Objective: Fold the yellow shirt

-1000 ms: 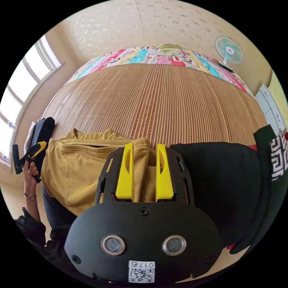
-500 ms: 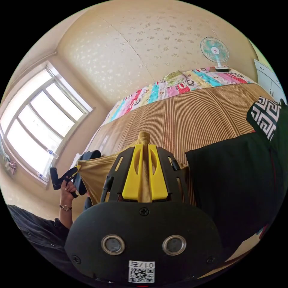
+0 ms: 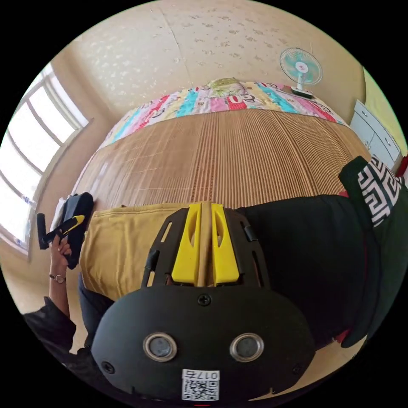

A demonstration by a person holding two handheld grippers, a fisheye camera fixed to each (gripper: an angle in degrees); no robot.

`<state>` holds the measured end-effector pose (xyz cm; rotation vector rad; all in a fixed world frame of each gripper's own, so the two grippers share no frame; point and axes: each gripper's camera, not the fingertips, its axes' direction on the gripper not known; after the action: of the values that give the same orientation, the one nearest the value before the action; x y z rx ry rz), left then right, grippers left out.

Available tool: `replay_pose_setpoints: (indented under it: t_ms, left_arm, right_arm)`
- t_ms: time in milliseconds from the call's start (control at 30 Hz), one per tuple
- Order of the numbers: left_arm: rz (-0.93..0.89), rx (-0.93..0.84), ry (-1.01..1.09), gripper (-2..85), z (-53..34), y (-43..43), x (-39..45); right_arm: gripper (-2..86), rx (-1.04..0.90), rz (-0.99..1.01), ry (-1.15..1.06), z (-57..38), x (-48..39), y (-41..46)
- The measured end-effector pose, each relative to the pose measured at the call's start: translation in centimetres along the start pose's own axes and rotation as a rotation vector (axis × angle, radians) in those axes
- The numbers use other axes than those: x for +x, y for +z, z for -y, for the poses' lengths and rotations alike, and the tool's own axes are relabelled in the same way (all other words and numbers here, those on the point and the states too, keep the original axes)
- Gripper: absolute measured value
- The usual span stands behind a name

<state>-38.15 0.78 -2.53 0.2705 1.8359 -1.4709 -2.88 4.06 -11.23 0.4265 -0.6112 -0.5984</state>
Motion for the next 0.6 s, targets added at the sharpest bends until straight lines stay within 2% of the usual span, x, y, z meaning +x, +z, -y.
replay_pose_setpoints:
  t_ms: [67, 133, 267, 467, 600]
  left_arm:
    - [-0.017, 0.024, 0.008, 11.4, -4.7, -3.6, -0.5]
    - [-0.013, 0.006, 0.051, 13.2, -8.7, -4.8, 0.1]
    - [-0.022, -0.047, 0.014, 16.3, -16.6, -7.1, -1.3]
    - [-0.051, -0.131, -0.228, 19.2, -19.3, -6.8, -10.9]
    - [-0.039, -0.169, -0.258, 19.5, -18.8, -6.6, -14.4]
  right_arm:
    - [1.6, 0.01, 0.127, -0.112, -3.0, -1.7, -2.0]
    - [1.3, -0.006, 0.158, -0.147, -5.7, -2.5, -3.0]
    - [0.8, -0.046, 0.107, -0.102, -10.4, -2.7, -3.6]
    - [0.6, -0.133, 0.167, -0.102, -9.3, -3.1, -0.9]
    - [0.5, -0.108, 0.224, -0.094, -8.3, -4.0, -0.7]
